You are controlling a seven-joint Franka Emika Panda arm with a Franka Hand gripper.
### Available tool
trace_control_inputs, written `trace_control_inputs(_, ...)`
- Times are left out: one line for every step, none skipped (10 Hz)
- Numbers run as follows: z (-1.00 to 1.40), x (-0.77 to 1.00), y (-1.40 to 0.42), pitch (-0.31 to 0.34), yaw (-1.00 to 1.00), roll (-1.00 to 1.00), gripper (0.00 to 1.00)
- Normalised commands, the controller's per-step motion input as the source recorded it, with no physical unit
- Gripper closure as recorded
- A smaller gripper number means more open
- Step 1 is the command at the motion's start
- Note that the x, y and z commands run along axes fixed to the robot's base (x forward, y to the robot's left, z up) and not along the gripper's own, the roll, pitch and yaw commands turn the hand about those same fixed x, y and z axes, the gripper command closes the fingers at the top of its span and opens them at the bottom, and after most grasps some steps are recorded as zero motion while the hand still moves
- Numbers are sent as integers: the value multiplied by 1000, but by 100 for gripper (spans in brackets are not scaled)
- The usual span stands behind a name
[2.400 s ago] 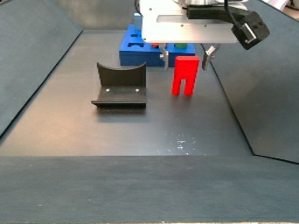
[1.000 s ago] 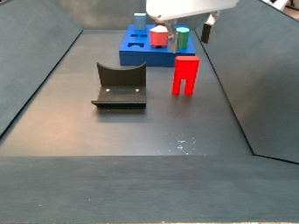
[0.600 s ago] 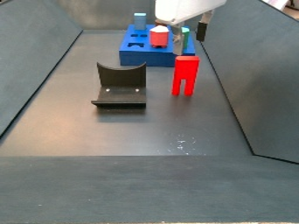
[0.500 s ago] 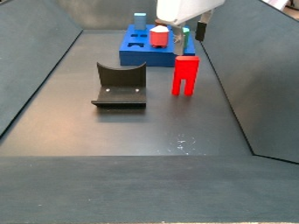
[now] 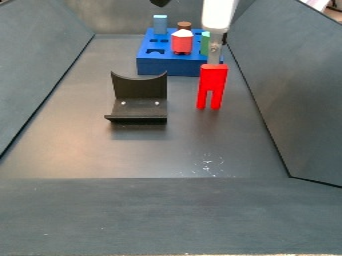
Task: Pick up the square-circle object. Move up. Rotate the square-circle object. Move to above the board. Insert the square-circle object.
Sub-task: Rotate the square-circle object.
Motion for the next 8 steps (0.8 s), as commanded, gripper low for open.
trace_control_inputs(-37, 40, 1, 4, 1000, -1, 0)
trace_control_inputs(-37, 40, 1, 4, 1000, -1, 0)
trace_control_inputs(-37, 40, 1, 5, 1000, -1, 0)
trace_control_inputs(-37, 40, 1, 5, 1000, -1, 0)
trace_control_inputs(-37, 40, 1, 5, 1000, -1, 0)
trace_control_inputs(-37, 40, 1, 5, 1000, -1, 0)
trace_control_inputs(-36, 40, 1, 5, 1000, -1, 0)
trace_control_inputs(-36, 40, 1, 6, 1000, -1, 0)
